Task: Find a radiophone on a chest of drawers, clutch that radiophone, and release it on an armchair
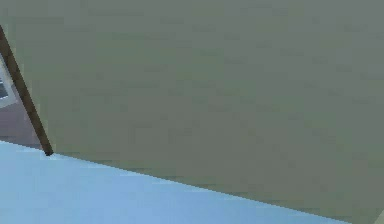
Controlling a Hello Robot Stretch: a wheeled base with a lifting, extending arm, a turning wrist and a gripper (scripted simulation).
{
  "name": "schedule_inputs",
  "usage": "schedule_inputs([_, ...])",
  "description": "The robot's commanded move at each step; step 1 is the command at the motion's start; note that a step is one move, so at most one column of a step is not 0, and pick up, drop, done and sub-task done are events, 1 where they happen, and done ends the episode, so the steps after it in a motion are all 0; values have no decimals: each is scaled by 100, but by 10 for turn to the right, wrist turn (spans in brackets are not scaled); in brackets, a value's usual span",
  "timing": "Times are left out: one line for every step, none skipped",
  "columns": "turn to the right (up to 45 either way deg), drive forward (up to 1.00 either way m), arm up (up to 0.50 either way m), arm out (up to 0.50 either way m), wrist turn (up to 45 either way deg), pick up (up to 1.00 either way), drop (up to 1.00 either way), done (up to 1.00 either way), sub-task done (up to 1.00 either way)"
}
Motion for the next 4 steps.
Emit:
schedule_inputs([450,0,0,0,0,0,0,0,0])
schedule_inputs([450,0,0,0,0,0,0,0,0])
schedule_inputs([450,0,0,0,0,0,0,0,0])
schedule_inputs([450,0,0,0,0,0,0,0,0])
